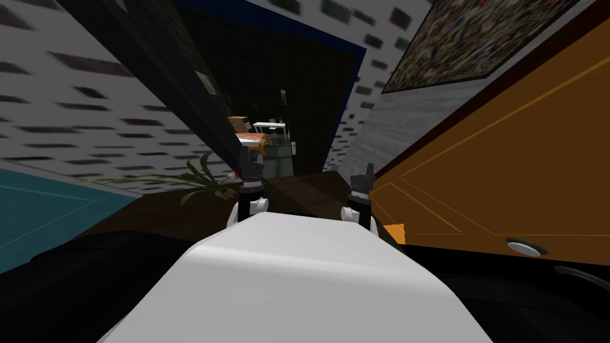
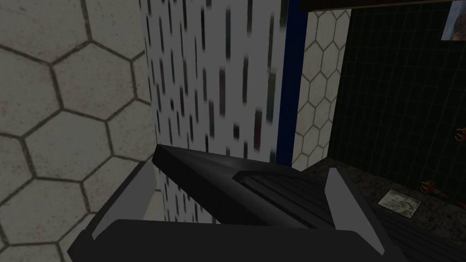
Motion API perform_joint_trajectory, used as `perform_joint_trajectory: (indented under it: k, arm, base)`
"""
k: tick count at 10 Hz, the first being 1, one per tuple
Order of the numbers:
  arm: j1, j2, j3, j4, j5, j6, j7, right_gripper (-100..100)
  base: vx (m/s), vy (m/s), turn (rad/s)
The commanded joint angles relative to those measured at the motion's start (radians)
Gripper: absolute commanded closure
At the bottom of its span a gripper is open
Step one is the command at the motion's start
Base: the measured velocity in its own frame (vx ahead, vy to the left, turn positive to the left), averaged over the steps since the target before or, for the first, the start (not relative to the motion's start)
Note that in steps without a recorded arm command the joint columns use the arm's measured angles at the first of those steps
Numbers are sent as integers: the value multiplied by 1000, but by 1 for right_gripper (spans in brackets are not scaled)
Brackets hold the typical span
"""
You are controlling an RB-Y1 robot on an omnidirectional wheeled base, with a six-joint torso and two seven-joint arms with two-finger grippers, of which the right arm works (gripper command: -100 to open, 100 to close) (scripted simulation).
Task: Pull the door open
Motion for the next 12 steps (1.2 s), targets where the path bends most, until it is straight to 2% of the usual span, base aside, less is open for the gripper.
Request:
perform_joint_trajectory:
  k: [1, 6, 12]
  arm:
    - [-18, -17, 23, 31, 0, 3, -2, -100]
    - [-67, -54, 88, 117, 0, 10, -7, -100]
    - [-136, -86, 178, 236, -1, 20, -14, -100]
  base:
    - [134, 38, -127]
    - [73, -36, -113]
    - [89, -4, -122]
